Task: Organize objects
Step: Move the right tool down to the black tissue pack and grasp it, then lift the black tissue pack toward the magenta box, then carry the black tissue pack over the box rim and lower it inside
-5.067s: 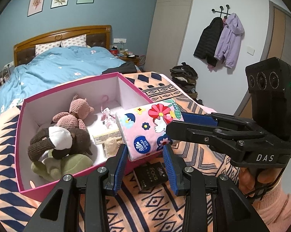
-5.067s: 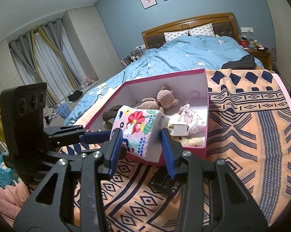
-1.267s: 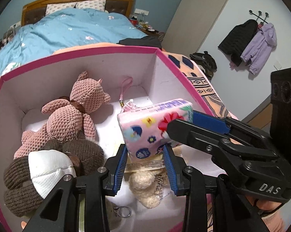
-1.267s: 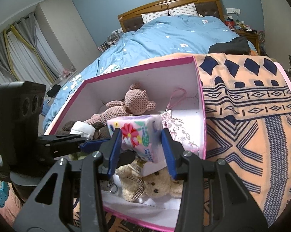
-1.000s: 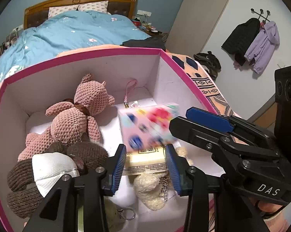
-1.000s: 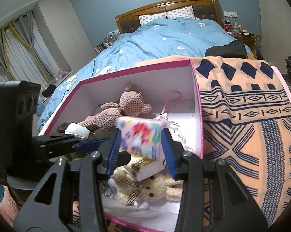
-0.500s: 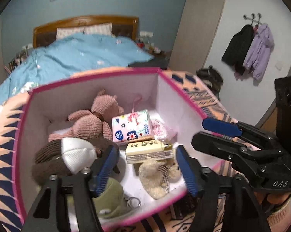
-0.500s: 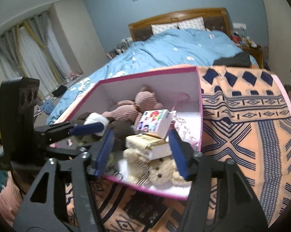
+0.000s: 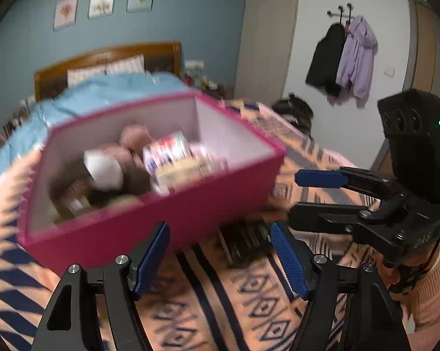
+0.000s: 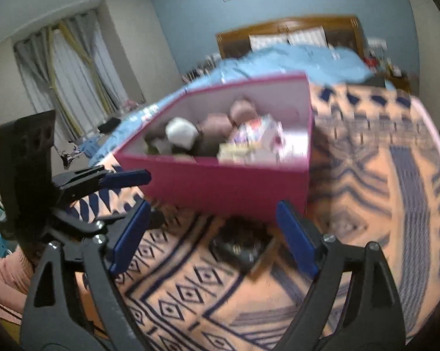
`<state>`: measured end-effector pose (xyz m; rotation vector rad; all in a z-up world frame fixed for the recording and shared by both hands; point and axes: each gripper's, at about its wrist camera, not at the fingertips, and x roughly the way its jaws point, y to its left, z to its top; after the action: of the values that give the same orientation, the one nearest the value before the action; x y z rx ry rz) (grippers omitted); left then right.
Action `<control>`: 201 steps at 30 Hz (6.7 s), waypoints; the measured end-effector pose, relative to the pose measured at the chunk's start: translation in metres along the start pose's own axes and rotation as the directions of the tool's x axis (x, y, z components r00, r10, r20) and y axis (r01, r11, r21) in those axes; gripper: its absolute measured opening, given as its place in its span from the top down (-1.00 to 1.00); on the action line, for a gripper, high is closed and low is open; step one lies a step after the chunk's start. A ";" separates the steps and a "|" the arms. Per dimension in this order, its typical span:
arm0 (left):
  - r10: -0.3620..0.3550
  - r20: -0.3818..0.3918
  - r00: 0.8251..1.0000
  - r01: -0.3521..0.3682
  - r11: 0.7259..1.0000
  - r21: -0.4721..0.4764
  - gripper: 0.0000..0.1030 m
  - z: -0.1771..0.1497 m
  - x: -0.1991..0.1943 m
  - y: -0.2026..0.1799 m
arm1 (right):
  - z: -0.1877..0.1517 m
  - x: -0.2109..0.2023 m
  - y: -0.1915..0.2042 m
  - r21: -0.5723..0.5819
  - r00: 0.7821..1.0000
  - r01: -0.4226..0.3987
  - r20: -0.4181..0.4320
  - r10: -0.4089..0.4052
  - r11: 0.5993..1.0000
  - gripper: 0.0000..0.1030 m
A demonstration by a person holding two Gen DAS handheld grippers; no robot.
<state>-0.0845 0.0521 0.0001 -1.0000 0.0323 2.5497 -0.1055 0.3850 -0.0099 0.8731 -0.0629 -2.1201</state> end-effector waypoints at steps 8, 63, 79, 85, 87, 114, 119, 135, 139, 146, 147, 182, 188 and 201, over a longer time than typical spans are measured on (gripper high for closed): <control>-0.007 -0.136 0.991 0.000 0.999 -0.046 -0.29 -0.015 0.041 0.002 | -0.019 0.032 -0.035 0.149 0.993 0.026 -0.115 -0.009 0.989 -0.47; -0.216 -0.227 0.950 0.188 0.972 -0.141 0.38 -0.044 0.039 -0.020 | -0.056 0.020 -0.008 0.159 0.988 0.047 -0.151 -0.022 0.986 0.26; -0.190 -0.165 0.968 0.176 0.980 -0.093 0.38 -0.040 0.013 -0.032 | -0.052 -0.003 0.014 0.109 0.996 0.059 -0.079 -0.051 0.992 0.25; -0.179 -0.146 0.973 0.167 0.982 -0.090 0.38 -0.037 0.006 -0.034 | -0.050 -0.009 0.020 0.094 0.997 0.057 -0.063 -0.051 0.994 0.25; -0.180 -0.141 0.974 0.168 0.982 -0.089 0.38 -0.036 0.004 -0.034 | -0.049 -0.011 0.021 0.092 0.997 0.056 -0.059 -0.051 0.994 0.25; -0.160 -0.071 0.985 0.156 0.986 -0.063 0.38 -0.013 -0.012 -0.035 | -0.025 -0.026 0.030 0.035 0.998 0.065 0.002 -0.065 0.997 0.25; -0.153 -0.057 0.987 0.150 0.987 -0.058 0.38 -0.009 -0.014 -0.034 | -0.019 -0.026 0.031 0.024 0.998 0.068 0.010 -0.068 0.997 0.24; -0.141 -0.030 0.990 0.140 0.989 -0.044 0.38 0.005 -0.016 -0.031 | -0.006 -0.027 0.027 0.032 0.998 0.052 0.032 -0.053 0.998 0.24; -0.141 -0.025 0.990 0.140 0.989 -0.045 0.38 0.009 -0.015 -0.030 | -0.002 -0.027 0.025 0.033 0.998 0.053 0.037 -0.054 0.998 0.24; -0.145 -0.014 0.989 0.144 0.988 -0.052 0.38 0.016 -0.015 -0.026 | 0.005 -0.026 0.023 0.036 0.998 0.044 0.047 -0.046 0.998 0.24; -0.143 -0.013 0.990 0.143 0.988 -0.053 0.38 0.017 -0.015 -0.025 | 0.006 -0.026 0.022 0.037 0.998 0.041 0.047 -0.043 0.998 0.24; -0.115 0.032 0.993 0.116 0.991 -0.058 0.38 0.046 -0.014 -0.012 | 0.042 -0.021 0.021 0.013 0.995 0.038 0.092 -0.039 0.999 0.24; -0.116 0.030 0.993 0.118 0.991 -0.070 0.38 0.052 -0.010 -0.008 | 0.049 -0.018 0.017 0.026 0.995 0.032 0.099 -0.034 0.999 0.24; -0.119 0.003 0.993 0.118 0.988 -0.099 0.38 0.059 0.002 0.003 | 0.058 -0.002 0.009 0.041 0.996 0.033 0.078 -0.036 0.999 0.24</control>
<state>-0.1255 0.0600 0.0420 -1.0106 -0.1503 2.4620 -0.1334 0.3663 0.0384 0.8188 -0.1321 -2.1916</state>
